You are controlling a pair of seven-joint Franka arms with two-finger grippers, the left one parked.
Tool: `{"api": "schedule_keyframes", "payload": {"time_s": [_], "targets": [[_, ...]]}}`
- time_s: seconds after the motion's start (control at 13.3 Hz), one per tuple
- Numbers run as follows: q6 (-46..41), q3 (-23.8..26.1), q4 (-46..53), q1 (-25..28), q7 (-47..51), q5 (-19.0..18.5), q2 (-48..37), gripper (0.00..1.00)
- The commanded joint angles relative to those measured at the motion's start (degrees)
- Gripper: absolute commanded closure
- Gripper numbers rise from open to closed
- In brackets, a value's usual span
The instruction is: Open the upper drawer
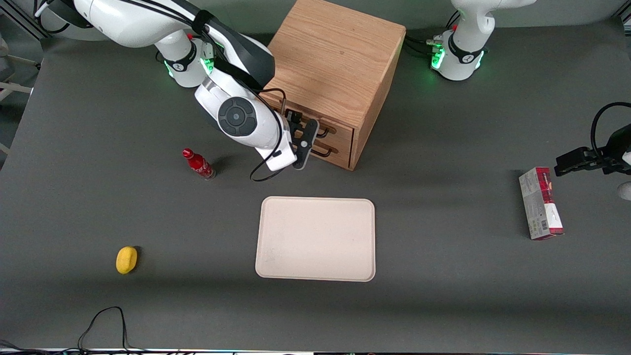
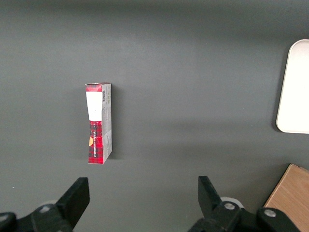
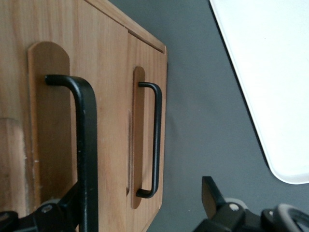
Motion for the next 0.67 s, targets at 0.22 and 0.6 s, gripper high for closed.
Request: {"api": "schedule_keyframes", "payload": {"time_s": [0.22,0.6], "targets": [[0.4,-0.2,3.9,-2.4,-3.7,-3.5,3.1,0.0],[-0.8,-1.7,8.4,-5.0,-5.8,-5.4,4.4,0.0]]}}
